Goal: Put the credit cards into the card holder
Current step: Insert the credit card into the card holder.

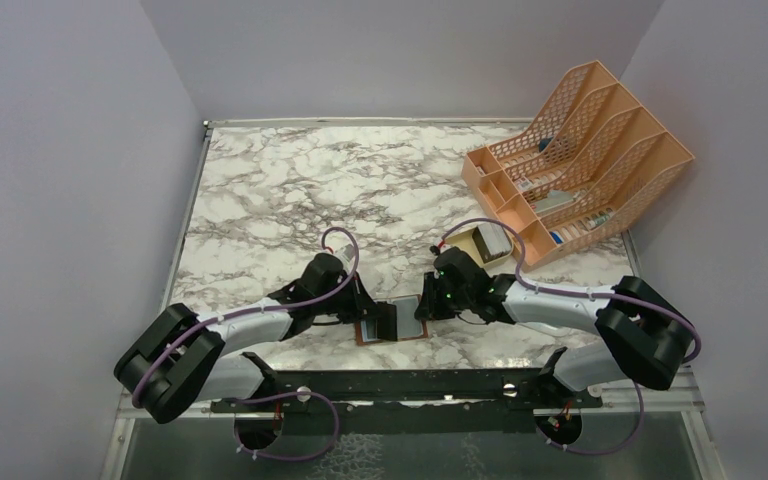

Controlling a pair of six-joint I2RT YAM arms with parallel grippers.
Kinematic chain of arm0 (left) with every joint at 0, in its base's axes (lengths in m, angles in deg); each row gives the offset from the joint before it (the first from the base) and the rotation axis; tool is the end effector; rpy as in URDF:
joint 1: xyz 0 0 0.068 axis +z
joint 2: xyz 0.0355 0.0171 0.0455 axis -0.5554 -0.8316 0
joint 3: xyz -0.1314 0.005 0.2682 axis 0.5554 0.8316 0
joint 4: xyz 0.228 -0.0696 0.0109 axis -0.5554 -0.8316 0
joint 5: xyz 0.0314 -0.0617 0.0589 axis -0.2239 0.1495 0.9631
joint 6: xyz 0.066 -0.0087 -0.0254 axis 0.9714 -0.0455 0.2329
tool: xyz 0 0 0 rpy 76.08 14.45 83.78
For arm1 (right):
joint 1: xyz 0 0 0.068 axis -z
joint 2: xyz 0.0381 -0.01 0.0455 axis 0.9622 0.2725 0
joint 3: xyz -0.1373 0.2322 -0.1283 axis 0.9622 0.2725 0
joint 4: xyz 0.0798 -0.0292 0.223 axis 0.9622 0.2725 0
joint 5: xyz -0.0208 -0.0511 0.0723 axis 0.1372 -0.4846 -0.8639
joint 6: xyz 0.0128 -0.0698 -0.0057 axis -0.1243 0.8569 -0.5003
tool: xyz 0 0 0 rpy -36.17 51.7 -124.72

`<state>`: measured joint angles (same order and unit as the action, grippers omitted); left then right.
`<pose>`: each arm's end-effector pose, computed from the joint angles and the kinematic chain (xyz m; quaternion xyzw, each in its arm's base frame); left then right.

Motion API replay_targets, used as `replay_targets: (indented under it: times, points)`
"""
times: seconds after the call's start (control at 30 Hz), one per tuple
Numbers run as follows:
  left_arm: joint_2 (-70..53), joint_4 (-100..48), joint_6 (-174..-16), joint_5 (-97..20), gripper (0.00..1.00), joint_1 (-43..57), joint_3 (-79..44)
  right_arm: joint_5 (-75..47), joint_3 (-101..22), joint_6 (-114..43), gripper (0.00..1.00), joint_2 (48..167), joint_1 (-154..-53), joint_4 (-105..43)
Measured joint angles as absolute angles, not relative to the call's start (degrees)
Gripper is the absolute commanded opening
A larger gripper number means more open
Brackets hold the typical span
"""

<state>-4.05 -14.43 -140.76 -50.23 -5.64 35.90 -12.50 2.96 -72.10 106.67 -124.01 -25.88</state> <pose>0.1494 -0.1486 0.1699 -0.0664 0.8886 -0.4232 0.1641 0.1527 0.1902 0.1720 -0.0701 0.9460 0.2609 0.1791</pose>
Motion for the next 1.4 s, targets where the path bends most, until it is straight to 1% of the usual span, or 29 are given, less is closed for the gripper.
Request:
replay_targets:
  times: [0.2, 0.53, 0.63, 0.8, 1.4]
  points:
    - [-4.1, -14.6, -139.0, -48.9, 0.0, -5.6, 35.9, -12.3, 3.1, -72.5, 0.23, 106.3, -124.1, -25.8]
    - [-4.6, -15.2, -138.1, -47.7, 0.0, -5.6, 35.1, -12.4, 3.8, -72.7, 0.23, 104.6, -124.8, -22.4]
    - [-4.7, -15.3, -137.8, -47.7, 0.0, -5.6, 35.0, -12.4, 3.9, -72.7, 0.21, 104.6, -124.8, -22.1]
    - [-5.8, -15.2, -137.4, -47.7, 0.0, -5.6, 34.6, -12.5, 4.1, -73.0, 0.13, 104.8, -124.8, -22.3]
    - [-7.7, -19.2, -138.4, -47.9, 0.0, -5.6, 31.6, -12.4, 4.2, -73.1, 0.12, 104.8, -124.8, -22.3]
